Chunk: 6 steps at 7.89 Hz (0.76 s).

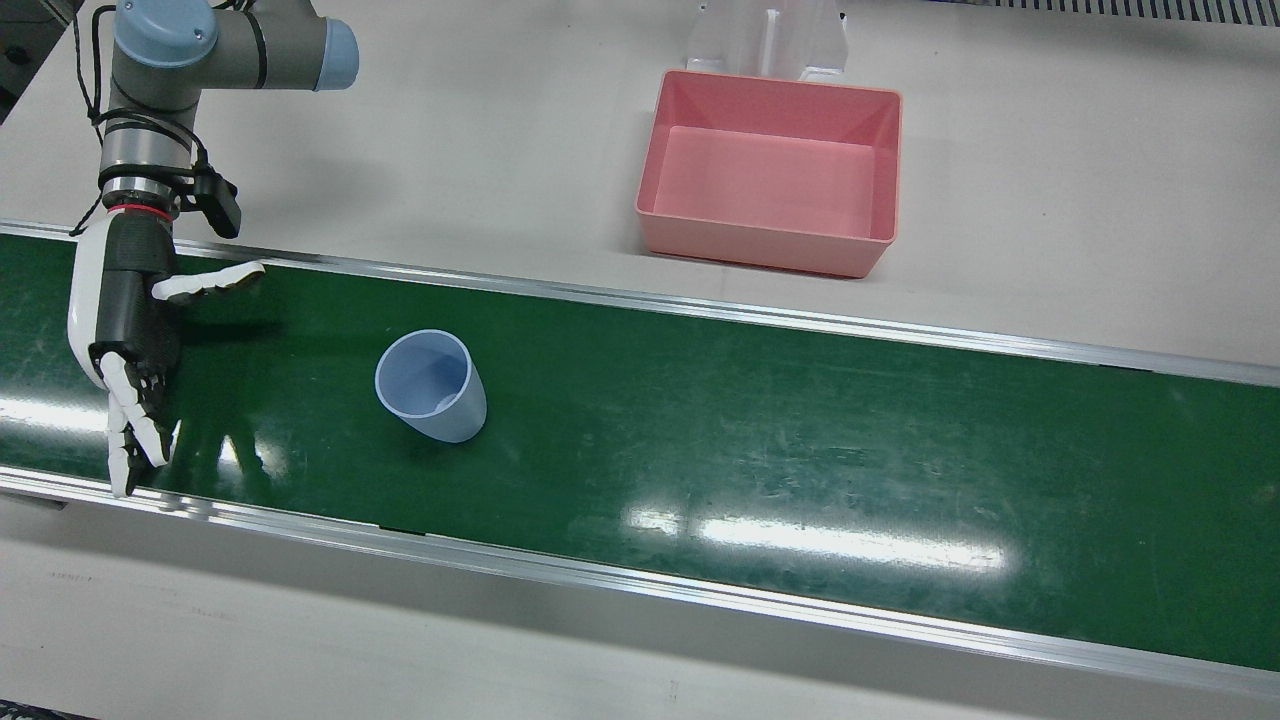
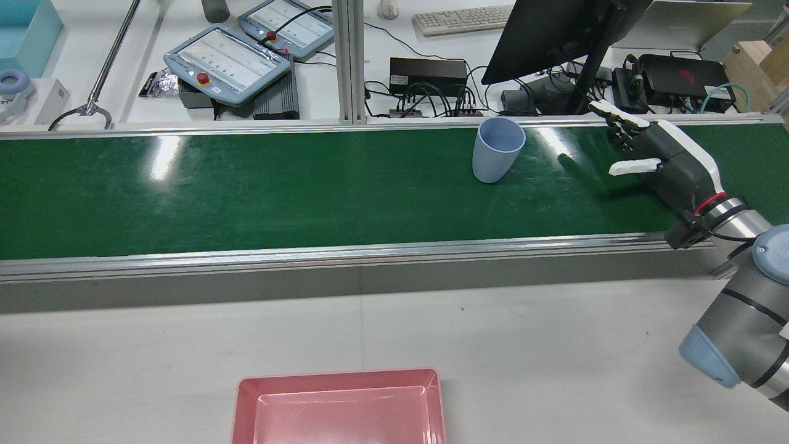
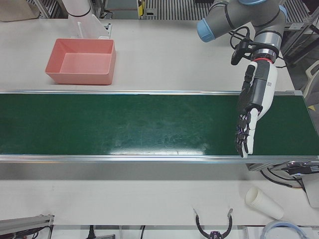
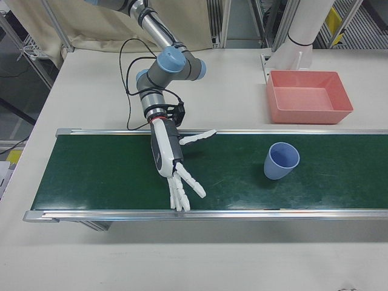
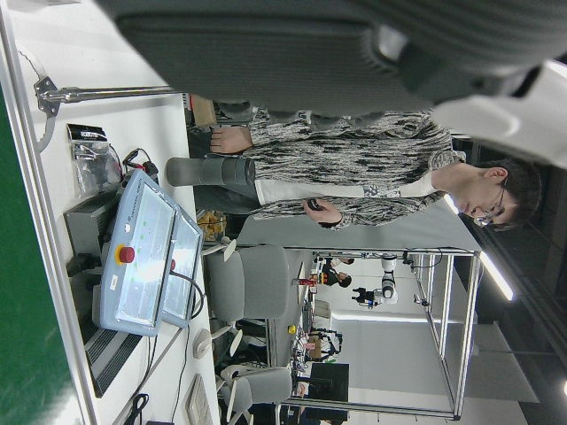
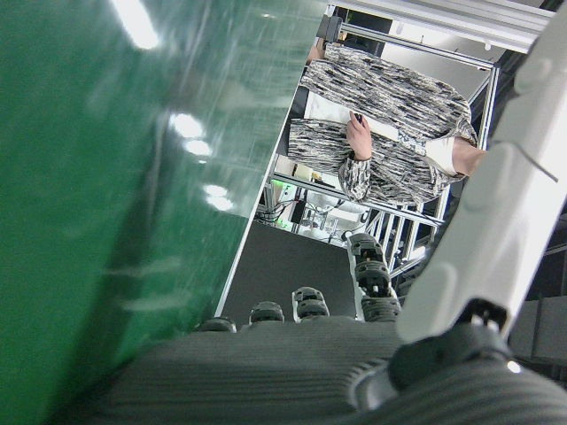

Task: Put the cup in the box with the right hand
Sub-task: 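Hold the open right hand in the path of the light blue cup, then close the right hand around the light blue cup and lift it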

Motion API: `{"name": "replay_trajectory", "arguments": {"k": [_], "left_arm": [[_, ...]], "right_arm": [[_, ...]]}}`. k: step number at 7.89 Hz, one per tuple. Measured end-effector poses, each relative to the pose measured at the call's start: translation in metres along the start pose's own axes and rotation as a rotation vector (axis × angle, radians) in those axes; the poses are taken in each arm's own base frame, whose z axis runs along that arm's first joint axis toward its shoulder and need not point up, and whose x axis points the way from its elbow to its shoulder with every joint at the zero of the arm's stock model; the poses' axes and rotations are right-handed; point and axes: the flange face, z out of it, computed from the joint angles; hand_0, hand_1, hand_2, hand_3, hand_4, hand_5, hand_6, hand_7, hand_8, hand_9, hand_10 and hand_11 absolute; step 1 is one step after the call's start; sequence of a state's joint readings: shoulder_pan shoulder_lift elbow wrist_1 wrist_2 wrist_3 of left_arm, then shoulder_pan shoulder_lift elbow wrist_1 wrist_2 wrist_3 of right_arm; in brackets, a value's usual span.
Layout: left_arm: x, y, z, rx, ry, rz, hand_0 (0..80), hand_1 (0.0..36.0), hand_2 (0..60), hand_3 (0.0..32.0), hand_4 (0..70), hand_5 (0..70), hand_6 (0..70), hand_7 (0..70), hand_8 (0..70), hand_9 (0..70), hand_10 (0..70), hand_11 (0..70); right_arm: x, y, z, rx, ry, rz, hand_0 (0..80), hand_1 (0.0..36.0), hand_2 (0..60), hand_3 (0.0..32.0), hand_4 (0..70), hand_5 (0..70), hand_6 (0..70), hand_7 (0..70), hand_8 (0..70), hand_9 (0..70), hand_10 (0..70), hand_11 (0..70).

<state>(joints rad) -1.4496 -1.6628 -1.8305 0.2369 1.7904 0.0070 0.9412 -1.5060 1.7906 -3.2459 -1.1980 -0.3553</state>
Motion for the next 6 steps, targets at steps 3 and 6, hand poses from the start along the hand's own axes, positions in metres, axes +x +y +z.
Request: {"name": "replay_trajectory", "arguments": {"k": [3,6], "left_arm": [[0.0,-0.0003,0.0,0.001,0.0,0.0,0.0,0.0,0.0,0.0,0.0,0.0,0.0,0.0,0.0,0.0,0.0,0.0],[0.0,-0.0004,0.0,0.0,0.0,0.0,0.0,0.0,0.0,0.0,0.0,0.0,0.0,0.0,0.0,0.0,0.0,0.0]], "right_arm": [[0.0008,0.0004,0.0003,0.0,0.002,0.0,46.5,11.3,0.0,1.2,0.0,4.1,2.4,9.5,1.5,1.7,0.1,1.5],[0.001,-0.0006,0.0001,0.002,0.002,-0.007,47.4,13.4,1.3,0.0,1.9,4.3,7.7,30.5,4.0,11.8,2.4,4.9]]}}
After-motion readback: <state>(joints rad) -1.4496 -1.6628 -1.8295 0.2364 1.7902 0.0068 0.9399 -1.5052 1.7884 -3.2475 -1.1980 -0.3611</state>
